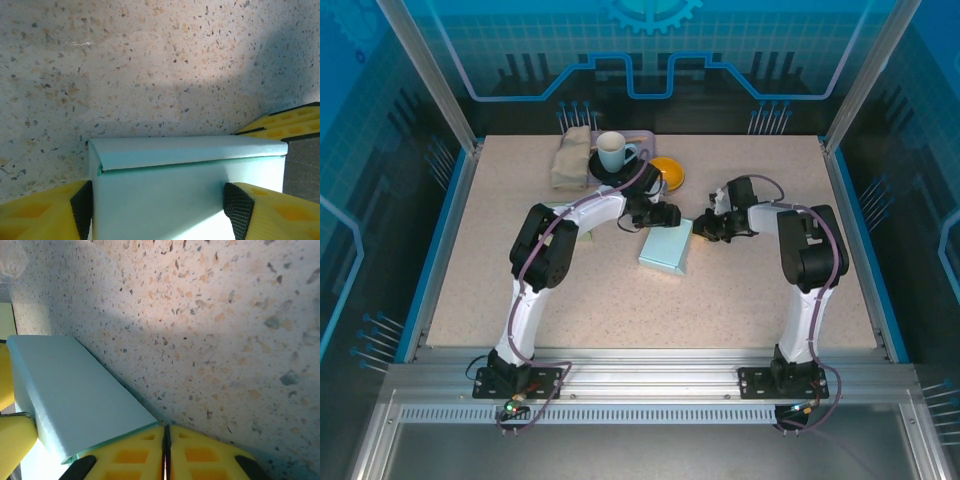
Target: Fold the paper box
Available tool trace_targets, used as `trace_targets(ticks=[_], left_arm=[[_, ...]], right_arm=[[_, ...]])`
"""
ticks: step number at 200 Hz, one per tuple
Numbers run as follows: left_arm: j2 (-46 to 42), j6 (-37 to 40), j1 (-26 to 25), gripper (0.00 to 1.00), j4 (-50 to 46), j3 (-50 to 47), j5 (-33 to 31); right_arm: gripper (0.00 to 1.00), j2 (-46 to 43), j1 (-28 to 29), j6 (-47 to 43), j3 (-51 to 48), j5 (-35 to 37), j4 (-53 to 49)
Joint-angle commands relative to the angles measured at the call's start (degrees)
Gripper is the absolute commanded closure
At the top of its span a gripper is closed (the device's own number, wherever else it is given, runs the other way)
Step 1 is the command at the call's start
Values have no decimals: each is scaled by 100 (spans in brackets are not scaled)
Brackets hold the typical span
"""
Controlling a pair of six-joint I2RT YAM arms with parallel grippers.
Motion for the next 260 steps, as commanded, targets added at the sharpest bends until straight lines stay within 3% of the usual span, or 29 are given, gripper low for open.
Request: trace_targets(ticks=[1,31,81,139,189,260], left_arm=[[231,-462,-881,28,1074,206,1730],[43,-662,-610,25,537,172,888],[-534,-1346,228,21,837,-691,627],[-1602,-969,315,15,453,-1617,-105],[-2198,-1069,199,16,970,-2943,11],[-2174,-1372,-228,16,1251,-3240,-54]], right_arm=[[87,300,565,-157,196,-973,839],[87,-20,385,-43,-114,-388,532],[88,-484,-202,38,-612,-160,158],[87,-1531,-336,-543,-1177,71,-863],[87,-2480,190,119,-2168,285,-533],[87,-2268,1153,983,-2565,435,479]])
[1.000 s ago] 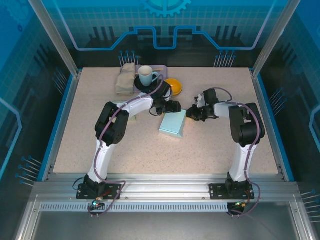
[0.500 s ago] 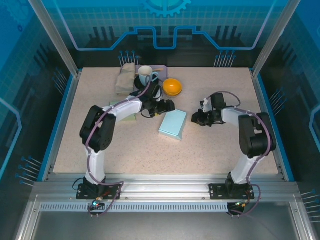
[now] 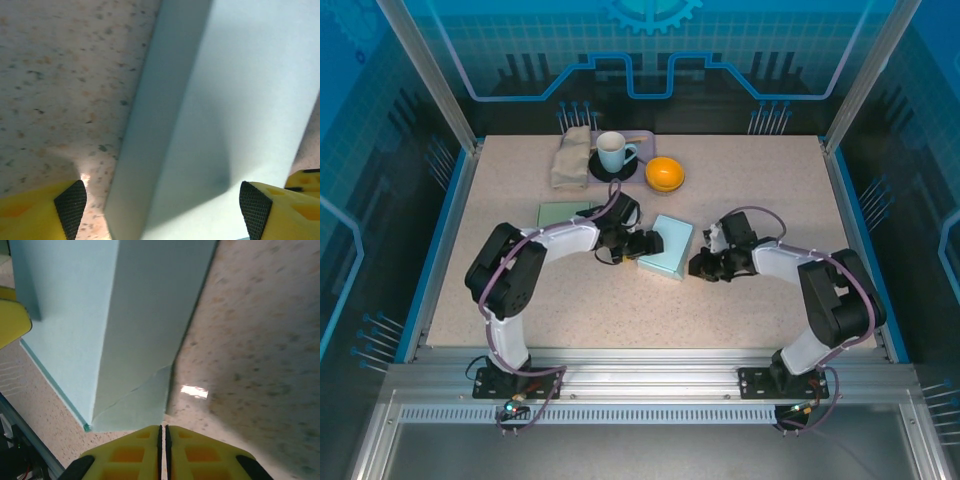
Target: Fold the paper box
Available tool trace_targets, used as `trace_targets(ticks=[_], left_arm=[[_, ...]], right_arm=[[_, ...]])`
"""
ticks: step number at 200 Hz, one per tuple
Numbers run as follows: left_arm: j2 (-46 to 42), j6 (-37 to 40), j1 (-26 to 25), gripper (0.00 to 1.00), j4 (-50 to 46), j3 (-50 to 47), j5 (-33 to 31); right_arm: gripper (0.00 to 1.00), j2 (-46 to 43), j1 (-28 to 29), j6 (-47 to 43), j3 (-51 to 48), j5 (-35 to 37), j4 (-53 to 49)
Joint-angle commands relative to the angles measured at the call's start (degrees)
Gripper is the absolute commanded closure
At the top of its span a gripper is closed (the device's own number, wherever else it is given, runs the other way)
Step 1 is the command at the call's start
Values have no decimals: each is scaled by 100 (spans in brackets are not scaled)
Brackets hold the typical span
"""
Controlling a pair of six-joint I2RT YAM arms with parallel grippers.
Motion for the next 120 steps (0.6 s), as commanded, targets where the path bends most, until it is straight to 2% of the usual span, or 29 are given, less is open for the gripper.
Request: trace_targets(ticks=[1,36,78,120], left_arm=[[-100,-217,-169,16,229,-36,-60],[-80,-830,-428,16,395,-199,-107],[-108,-2205,-859,17,1474,-785,73],[129,-2981,-1143,18,2374,-754,549]], right_arm=[[87,160,207,493,-126,18,613],[87,416,492,944,-238,-256,1513],[87,563,630,2154,-692,-969,4231],[87,710,772,2687,-767,-1141,5532]])
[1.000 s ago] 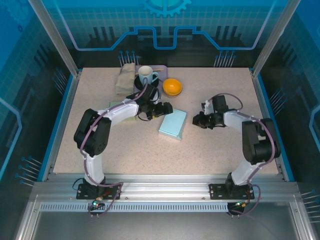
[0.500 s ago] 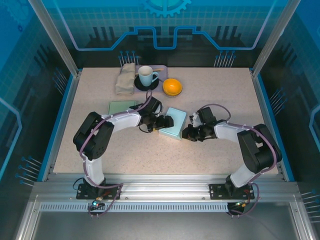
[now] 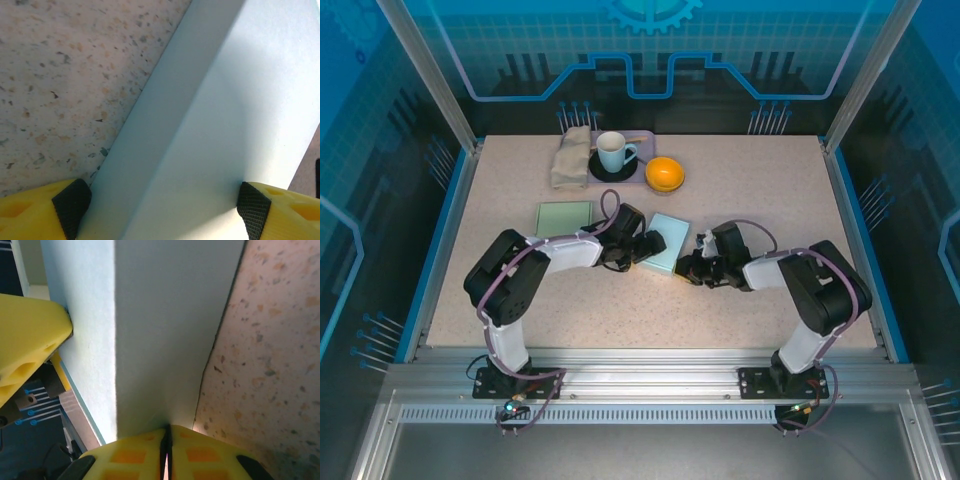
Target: Fold the paper box
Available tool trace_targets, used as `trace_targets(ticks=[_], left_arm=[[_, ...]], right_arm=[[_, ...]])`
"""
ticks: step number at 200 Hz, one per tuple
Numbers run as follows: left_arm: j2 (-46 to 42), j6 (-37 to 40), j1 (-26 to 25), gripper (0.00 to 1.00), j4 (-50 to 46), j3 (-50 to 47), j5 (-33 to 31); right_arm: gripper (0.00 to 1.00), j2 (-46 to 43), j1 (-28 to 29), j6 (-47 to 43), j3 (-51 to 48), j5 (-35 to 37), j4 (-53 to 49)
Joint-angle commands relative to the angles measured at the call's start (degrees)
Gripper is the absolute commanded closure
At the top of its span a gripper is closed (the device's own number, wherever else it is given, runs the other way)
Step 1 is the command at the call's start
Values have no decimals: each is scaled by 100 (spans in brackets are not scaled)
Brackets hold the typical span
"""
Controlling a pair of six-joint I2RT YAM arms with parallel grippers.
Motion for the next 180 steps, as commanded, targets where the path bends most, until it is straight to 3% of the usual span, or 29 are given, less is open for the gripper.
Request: trace_targets(ticks=[1,26,48,81,115,159,180], left_arm=[[312,-973,-726,18,1116,-10,1530],[252,-973,-751,18,999,89,1463],[158,-562,-702,18,215,336,1100],[-42,286,-342,17,-1223,805,126],[-61,1003,133,15,-1990,1202,-447],[-445,1065,464,14,-2607,1050,-1091],[-831,685,300,15,-2450,612,-707]], right_arm=[[87,128,398,580,107,-613,2307],[88,161,402,790,-43,-558,2771],[88,-34,406,498,-95,-366,2201],[85,-741,308,-448,-190,206,320],[75,-1412,122,-1662,86,830,-2101],[60,-2197,10,-3258,997,2523,-4459],[54,-1950,-125,-4043,1645,2950,-4892]])
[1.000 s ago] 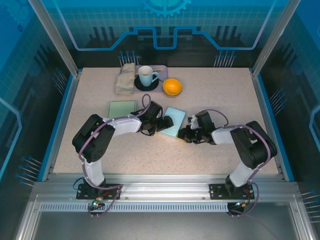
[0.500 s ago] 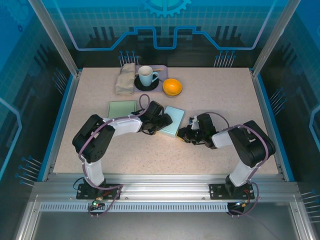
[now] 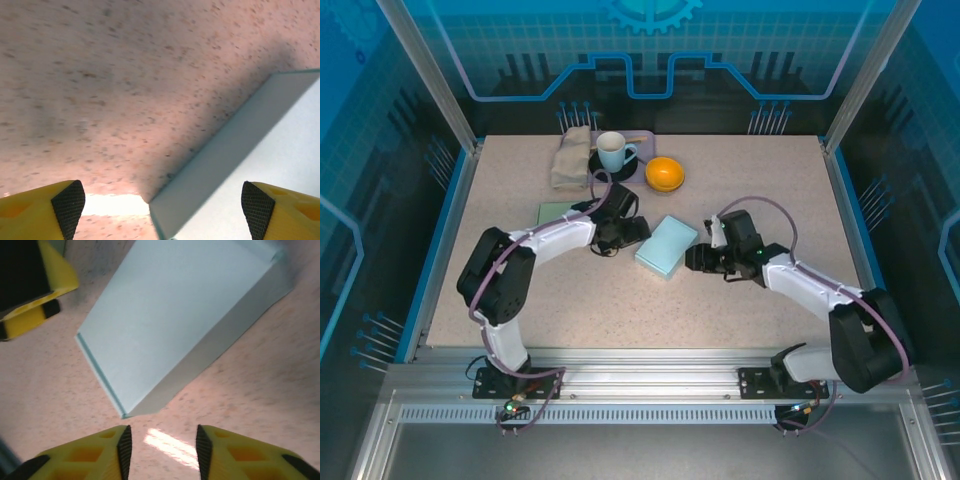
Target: Fold the paper box
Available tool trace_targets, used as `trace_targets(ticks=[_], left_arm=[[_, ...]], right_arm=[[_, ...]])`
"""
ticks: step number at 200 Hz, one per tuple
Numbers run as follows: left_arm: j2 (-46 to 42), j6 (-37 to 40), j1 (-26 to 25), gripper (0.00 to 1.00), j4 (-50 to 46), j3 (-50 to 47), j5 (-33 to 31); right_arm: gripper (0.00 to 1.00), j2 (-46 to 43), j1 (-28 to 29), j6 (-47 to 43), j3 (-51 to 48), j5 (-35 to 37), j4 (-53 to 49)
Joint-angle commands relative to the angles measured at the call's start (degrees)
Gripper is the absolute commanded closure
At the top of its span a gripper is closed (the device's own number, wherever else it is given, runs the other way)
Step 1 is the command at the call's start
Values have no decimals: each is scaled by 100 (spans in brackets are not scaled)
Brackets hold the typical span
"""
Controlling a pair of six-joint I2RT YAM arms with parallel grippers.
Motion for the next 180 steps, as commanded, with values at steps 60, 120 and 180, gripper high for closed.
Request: trace_targets(ticks=[60,120,180], left_arm=[[-472,-1400,-919,15,1137,-1037,633],[390,-1164,-792,24,1009,-123,455],[1374,-449,-119,39,292,1324,404]], right_arm=[[51,2125,-622,-2080,2208,788,-810],[52,3038,-630,-2000,2755,375,-769],[53,2723,-627,-1199,2162,276,-618]])
